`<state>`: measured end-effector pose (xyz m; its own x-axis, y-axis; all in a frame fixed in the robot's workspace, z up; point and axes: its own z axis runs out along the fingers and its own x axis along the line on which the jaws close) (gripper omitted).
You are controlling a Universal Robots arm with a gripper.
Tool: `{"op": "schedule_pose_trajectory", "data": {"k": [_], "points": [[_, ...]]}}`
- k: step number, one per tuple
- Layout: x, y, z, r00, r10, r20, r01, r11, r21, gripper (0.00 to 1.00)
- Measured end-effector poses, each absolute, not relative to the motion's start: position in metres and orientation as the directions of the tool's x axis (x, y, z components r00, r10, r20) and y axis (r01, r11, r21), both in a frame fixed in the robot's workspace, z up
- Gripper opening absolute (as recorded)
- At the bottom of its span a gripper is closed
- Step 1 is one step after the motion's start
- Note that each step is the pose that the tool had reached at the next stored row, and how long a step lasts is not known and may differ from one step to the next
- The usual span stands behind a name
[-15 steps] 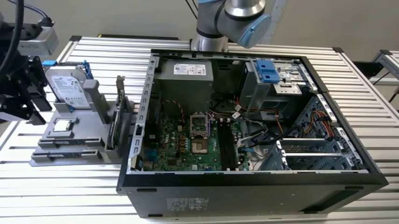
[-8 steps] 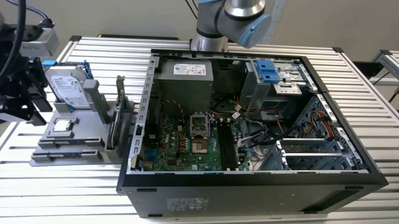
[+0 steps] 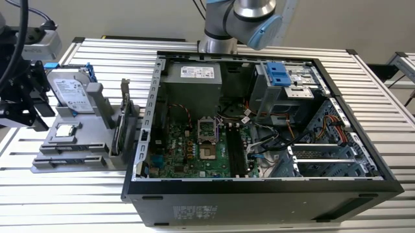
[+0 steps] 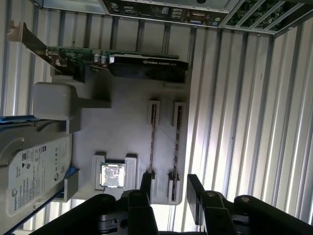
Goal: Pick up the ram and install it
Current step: 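Pick up the ram and move it above insertion slot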
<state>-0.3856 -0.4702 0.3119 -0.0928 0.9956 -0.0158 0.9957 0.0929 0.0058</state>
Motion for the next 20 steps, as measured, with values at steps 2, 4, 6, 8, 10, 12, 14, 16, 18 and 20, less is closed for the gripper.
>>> {"op": "schedule_pose_trajectory", "data": {"k": [2, 4, 6, 8, 10, 12, 14, 16, 18, 20], "points": [[-0.3856, -0.4703, 0.3115, -0.093, 0.996, -0.016, 0.996, 0.093, 0.006, 1.00], [-0.3856, -0.4702, 0.3111, -0.093, 0.996, -0.016, 0.996, 0.093, 0.006, 1.00], [-0.3856, -0.4702, 0.3105, -0.093, 0.996, -0.016, 0.996, 0.093, 0.006, 1.00], [-0.3856, -0.4703, 0.3100, -0.093, 0.996, -0.016, 0.996, 0.093, 0.006, 1.00], [-0.3856, -0.4703, 0.3094, -0.093, 0.996, -0.016, 0.996, 0.093, 0.006, 1.00], [-0.3856, -0.4702, 0.3087, -0.093, 0.996, -0.016, 0.996, 0.093, 0.006, 1.00], [-0.3856, -0.4703, 0.3081, -0.093, 0.996, -0.016, 0.996, 0.093, 0.006, 1.00], [-0.3856, -0.4702, 0.3076, -0.093, 0.996, -0.016, 0.996, 0.093, 0.006, 1.00], [-0.3856, -0.4703, 0.3069, -0.093, 0.996, -0.016, 0.996, 0.093, 0.006, 1.00], [-0.3856, -0.4703, 0.3064, -0.093, 0.996, -0.016, 0.996, 0.093, 0.006, 1.00]]}}
